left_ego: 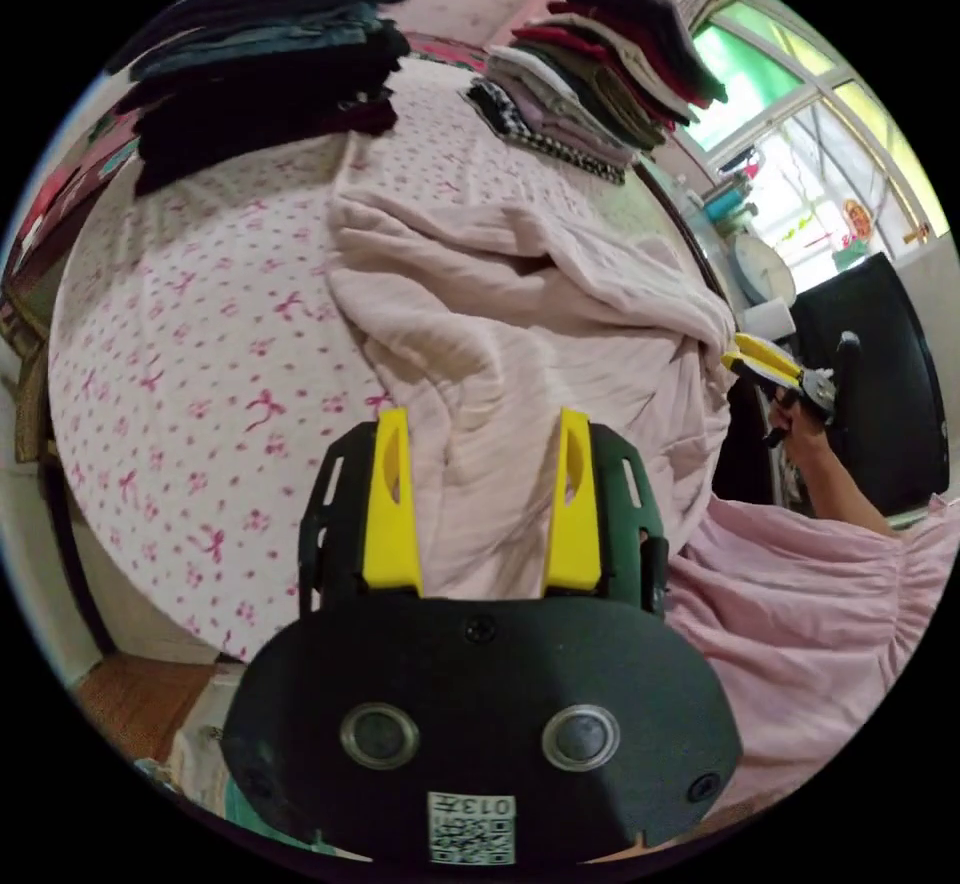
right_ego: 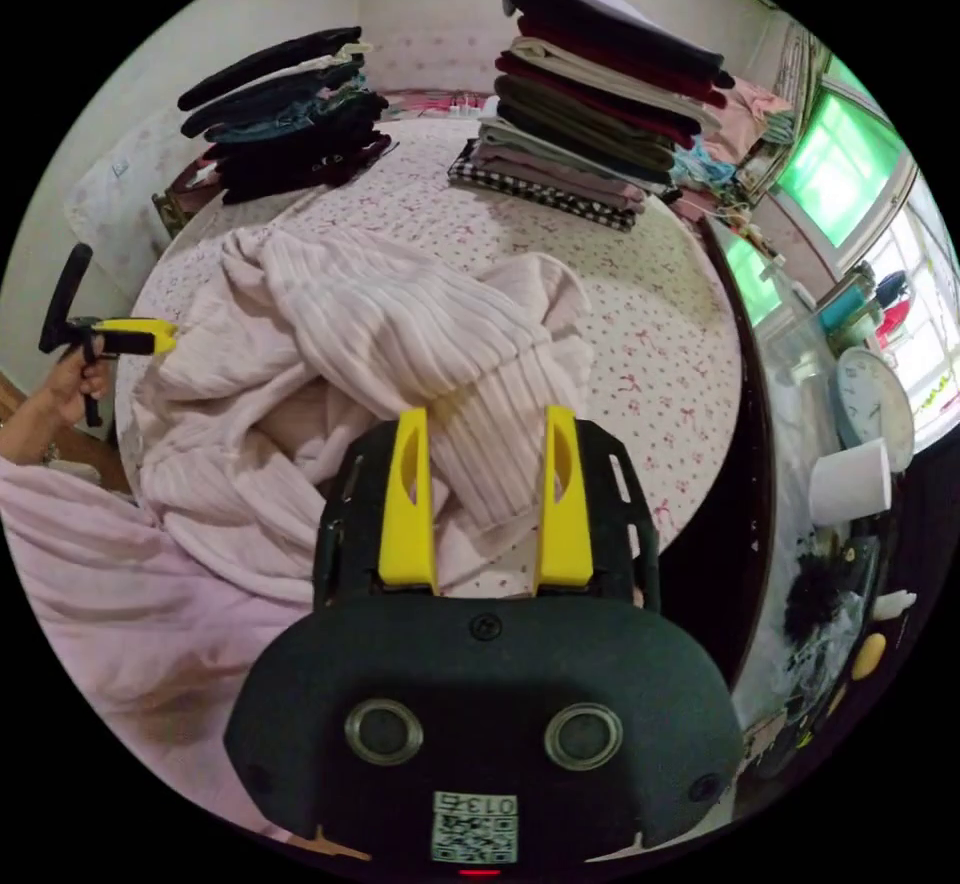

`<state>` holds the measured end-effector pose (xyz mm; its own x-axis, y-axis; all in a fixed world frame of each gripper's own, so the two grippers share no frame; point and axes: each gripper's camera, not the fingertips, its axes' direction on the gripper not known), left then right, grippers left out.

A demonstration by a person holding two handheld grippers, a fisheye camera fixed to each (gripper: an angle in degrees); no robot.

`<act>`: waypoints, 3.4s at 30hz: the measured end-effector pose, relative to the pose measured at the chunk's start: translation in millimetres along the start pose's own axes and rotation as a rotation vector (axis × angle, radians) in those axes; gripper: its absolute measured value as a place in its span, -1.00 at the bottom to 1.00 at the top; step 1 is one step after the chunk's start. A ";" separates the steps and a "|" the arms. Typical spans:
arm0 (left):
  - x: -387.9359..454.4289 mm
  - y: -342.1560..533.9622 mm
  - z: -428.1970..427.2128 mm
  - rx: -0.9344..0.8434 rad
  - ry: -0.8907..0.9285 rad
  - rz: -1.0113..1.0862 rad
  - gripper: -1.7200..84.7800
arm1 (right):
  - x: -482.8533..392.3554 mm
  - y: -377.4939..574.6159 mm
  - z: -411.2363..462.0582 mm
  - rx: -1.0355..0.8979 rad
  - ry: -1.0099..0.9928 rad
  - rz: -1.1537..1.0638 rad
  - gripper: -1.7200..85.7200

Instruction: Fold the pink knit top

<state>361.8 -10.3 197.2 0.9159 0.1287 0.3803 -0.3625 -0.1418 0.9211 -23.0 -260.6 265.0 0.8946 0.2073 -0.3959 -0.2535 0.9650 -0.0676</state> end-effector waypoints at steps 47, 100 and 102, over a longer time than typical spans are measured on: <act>99.4 97.7 -79.0 0.329 -0.272 0.054 -0.70 | -140.4 4.1 -78.1 0.123 -0.946 -0.649 -0.83; 127.7 126.7 -11.1 -0.078 -0.245 0.340 -0.59 | -65.0 164.7 -72.0 -0.071 0.231 -0.275 -0.85; 141.7 117.3 14.3 -0.130 -0.275 0.387 -0.61 | -67.1 157.3 -71.5 -0.052 0.229 -0.280 -0.84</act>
<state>451.5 -22.8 358.0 0.7147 -0.1753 0.6771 -0.6880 -0.0024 0.7257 -149.3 -134.2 215.4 0.8278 -0.1105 -0.5500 -0.0346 0.9685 -0.2467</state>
